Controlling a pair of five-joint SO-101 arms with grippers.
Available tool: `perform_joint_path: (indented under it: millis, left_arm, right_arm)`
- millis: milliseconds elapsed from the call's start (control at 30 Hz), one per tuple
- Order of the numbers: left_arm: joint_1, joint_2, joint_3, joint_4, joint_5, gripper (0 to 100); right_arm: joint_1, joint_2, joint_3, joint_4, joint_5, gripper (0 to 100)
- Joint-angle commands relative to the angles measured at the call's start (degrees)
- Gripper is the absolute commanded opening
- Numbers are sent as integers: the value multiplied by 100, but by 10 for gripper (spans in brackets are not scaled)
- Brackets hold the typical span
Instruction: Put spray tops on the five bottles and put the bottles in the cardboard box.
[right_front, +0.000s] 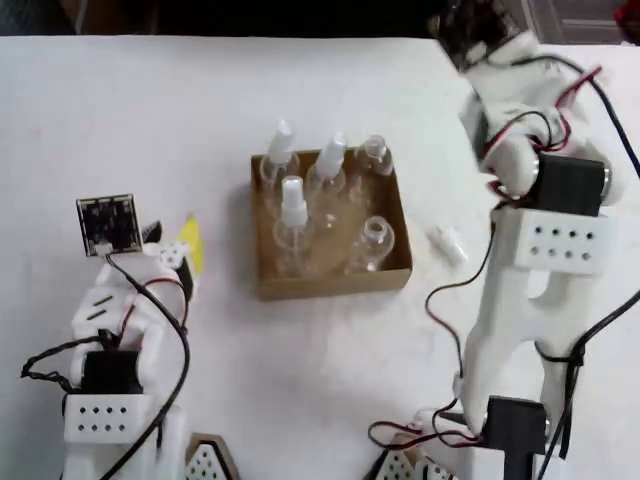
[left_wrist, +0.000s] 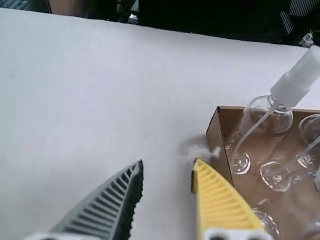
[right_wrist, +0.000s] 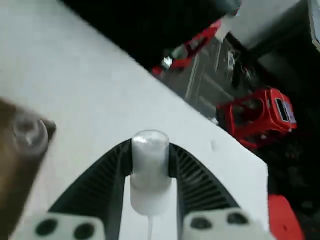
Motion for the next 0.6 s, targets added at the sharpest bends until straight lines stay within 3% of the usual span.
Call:
perform_joint_path:
  millis: [0,367,567]
  left_arm:
    - [-57,-127,202,-686,-53,151]
    - [-57,-127,387,-932,-53,149]
    - [-57,-127,387,-932,-62,147]
  right_arm:
    - [-690,-189,-879,-40,-2092,16]
    - [-1341,-180,141,-1560,-3886,16]
    - [-1323,-127,765,-2589,-3982,16]
